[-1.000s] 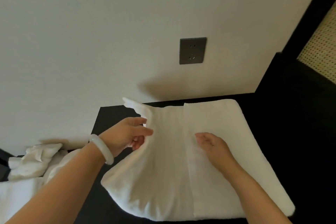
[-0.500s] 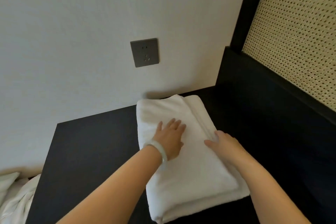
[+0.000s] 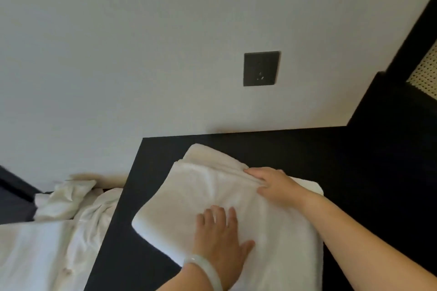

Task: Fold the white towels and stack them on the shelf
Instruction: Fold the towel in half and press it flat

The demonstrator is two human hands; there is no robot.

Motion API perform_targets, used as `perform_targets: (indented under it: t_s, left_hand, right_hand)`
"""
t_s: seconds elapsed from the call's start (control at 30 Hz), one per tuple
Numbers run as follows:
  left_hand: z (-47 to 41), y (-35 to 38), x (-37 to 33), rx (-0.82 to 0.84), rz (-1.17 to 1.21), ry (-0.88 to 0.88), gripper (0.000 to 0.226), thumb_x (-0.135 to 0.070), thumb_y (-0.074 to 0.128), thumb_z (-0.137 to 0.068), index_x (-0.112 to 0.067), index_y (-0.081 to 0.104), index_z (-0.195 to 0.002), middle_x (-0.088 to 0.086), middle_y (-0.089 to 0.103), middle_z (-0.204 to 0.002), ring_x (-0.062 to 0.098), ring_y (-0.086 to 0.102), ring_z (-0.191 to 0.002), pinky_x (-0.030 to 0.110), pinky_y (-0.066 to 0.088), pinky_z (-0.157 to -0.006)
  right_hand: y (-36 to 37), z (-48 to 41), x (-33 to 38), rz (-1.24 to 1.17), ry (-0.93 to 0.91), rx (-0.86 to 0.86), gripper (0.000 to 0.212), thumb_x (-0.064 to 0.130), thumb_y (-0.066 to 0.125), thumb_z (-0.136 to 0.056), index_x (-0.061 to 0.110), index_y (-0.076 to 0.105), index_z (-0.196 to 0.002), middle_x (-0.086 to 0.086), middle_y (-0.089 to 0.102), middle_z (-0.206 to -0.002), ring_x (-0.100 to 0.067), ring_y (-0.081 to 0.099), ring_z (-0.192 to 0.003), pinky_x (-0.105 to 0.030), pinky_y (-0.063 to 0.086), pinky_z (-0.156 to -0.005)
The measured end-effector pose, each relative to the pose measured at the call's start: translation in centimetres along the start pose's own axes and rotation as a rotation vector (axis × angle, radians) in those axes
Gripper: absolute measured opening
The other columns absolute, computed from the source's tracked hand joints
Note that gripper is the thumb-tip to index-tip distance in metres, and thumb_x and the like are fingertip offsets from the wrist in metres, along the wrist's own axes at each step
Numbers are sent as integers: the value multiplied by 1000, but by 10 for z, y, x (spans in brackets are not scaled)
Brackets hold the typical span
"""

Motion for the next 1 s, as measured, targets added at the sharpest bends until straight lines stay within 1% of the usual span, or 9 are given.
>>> perform_targets:
  t_s: [0.1, 0.2, 0.3, 0.47, 0.6, 0.73, 0.83, 0.93, 1.0]
  left_hand:
    - [1, -28, 42, -238, 88, 22, 45, -50, 32, -99, -23, 42, -133, 3, 40, -129, 27, 40, -118, 40, 28, -101]
    - [-18, -41, 104, -315, 210, -61, 39, -41, 42, -100, -24, 43, -135, -4, 40, -137, 21, 41, -125, 37, 28, -108]
    - [-39, -39, 154, -183, 296, -102, 37, -39, 52, -97, -25, 46, -131, -5, 45, -136, 21, 46, -124, 39, 30, -108]
    - [-59, -43, 183, -39, 396, 37, 26, -37, 71, -85, -30, 46, -85, -7, 53, -104, 20, 55, -94, 30, 44, -83]
    - [-66, -45, 194, 47, 412, 51, 30, -38, 75, -80, -29, 47, -76, -10, 55, -85, 11, 51, -71, 23, 38, -63]
    - [-66, -43, 210, 154, 377, 64, 33, -41, 74, -82, -23, 47, -73, -9, 51, -79, 13, 47, -70, 25, 36, -66]
    - [-53, -54, 217, 163, 764, 136, 38, -38, 77, -76, -22, 45, -66, -6, 43, -70, 14, 41, -66, 26, 35, -66]
    - [-51, -72, 221, 227, 1376, 213, 25, -20, 79, -76, -16, 55, -72, 1, 54, -71, 17, 57, -66, 25, 50, -64]
    - [-69, -73, 227, 74, 1390, 105, 19, -20, 78, -80, -15, 60, -80, 3, 62, -79, 18, 64, -72, 28, 54, -68]
  right_hand:
    - [9, -18, 25, 15, -96, 58, 65, 17, 59, -92, 41, 39, -149, 12, 40, -153, -14, 31, -144, -31, 17, -121]
    - [-2, -18, 26, 142, -78, -68, 66, 33, 65, -90, 37, 38, -150, 10, 46, -147, -19, 36, -139, -36, 23, -115]
    - [-17, 3, 8, 149, -88, -182, 52, 33, 68, -89, 37, 49, -137, 20, 53, -129, -6, 45, -123, -33, 29, -107]
    - [-37, 38, -40, 108, 50, -221, 21, 35, 72, -82, 49, 55, -84, 24, 54, -93, 3, 51, -96, -20, 40, -80]
    - [-44, 48, -68, 3, 194, -239, 30, 43, 77, -78, 59, 53, -87, 21, 58, -92, -2, 59, -85, -16, 44, -68]
    - [-39, 43, -84, -207, 298, -261, 20, 39, 79, -79, 44, 63, -90, 15, 65, -95, -6, 63, -87, -21, 48, -68]
    - [-36, 43, -84, -248, 343, -250, 11, 31, 77, -83, 36, 67, -86, 8, 72, -85, -10, 70, -77, -30, 57, -72]
    - [-62, 46, -81, -418, 294, -365, 15, 23, 74, -85, 36, 67, -83, 8, 74, -79, -11, 72, -73, -30, 54, -67]
    - [-76, 39, -83, -461, 315, -521, 17, 17, 73, -86, 33, 66, -84, 5, 71, -83, -16, 68, -83, -30, 49, -66]
Point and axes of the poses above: each hand's wrist, its own z-axis away from the middle knuckle, its own y-axis out of the palm, x = y × z, the point moved 6 cm from there along -z, towards the middle knuckle
